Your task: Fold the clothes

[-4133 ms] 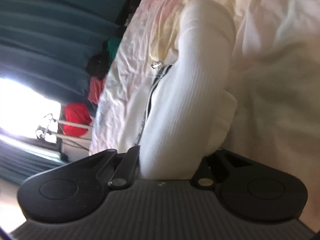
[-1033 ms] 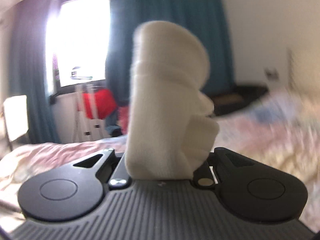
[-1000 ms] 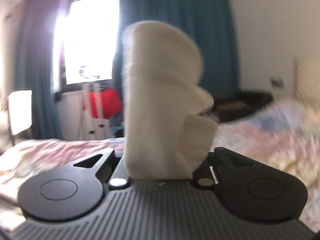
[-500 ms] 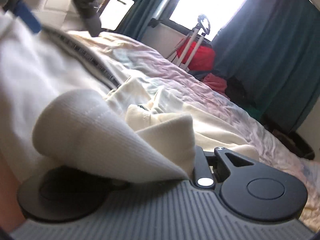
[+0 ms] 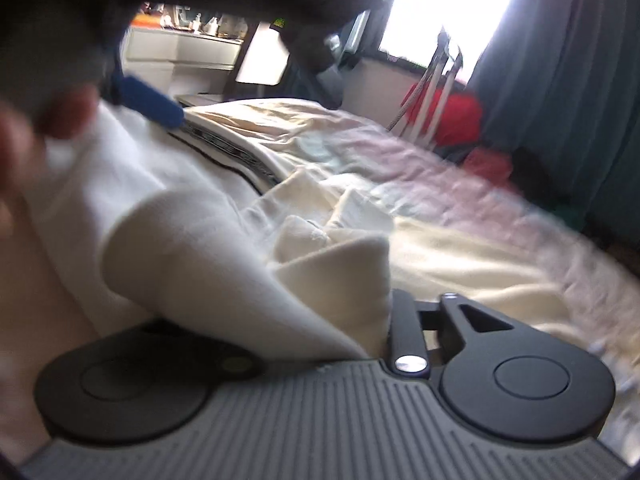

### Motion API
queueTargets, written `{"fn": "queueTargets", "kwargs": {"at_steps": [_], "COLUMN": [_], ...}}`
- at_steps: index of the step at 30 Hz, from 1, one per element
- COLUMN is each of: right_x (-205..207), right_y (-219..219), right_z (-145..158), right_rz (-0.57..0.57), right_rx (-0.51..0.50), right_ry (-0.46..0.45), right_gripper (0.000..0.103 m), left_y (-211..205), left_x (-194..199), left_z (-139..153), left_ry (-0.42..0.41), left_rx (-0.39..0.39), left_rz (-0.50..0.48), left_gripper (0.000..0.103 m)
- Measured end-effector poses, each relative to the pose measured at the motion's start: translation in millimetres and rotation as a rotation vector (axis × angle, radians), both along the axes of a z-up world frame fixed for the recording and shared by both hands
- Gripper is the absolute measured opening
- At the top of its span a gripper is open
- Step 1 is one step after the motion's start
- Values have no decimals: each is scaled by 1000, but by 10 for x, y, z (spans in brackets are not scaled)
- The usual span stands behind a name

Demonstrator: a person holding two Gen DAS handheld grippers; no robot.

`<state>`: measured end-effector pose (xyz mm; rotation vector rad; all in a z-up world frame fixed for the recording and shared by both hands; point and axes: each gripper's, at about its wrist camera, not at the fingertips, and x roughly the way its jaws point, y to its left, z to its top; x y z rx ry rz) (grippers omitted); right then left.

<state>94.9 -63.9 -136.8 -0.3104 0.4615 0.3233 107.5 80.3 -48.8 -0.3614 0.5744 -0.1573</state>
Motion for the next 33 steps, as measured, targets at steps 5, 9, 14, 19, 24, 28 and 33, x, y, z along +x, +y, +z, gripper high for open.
{"fn": "queueTargets", "kwargs": {"at_steps": [5,9,14,19,24,28,33], "right_x": [-258,-479,-221,276,686,1106,1652], "right_y": [-308,-649,-1199,-1451,-1346,-1001,-406], "right_z": [275,540,679,526,612,745,495], "right_rz": [139,202,85,-62,-78,-18,-28], "right_rx": [166,341,659,735,664,550,371], "right_ry": [169,208,235,305,335,391,504], "right_gripper": [80,79,79,75,72,68,63], "left_y": [-15,-28,-51,-324,-593,-661,-596], "left_x": [-87,-228,-472,-558,-552,-511,-329], "left_z": [33,103,166,104,-16,-168,-375], "left_ry": [-28,-39,-38,-13,6,20,89], "left_rx": [6,24,53,134,196,167,147], "left_rz": [-17,-24,-67,-183,-283,-364,-367], "left_gripper": [102,102,101,93,79,68,50]}}
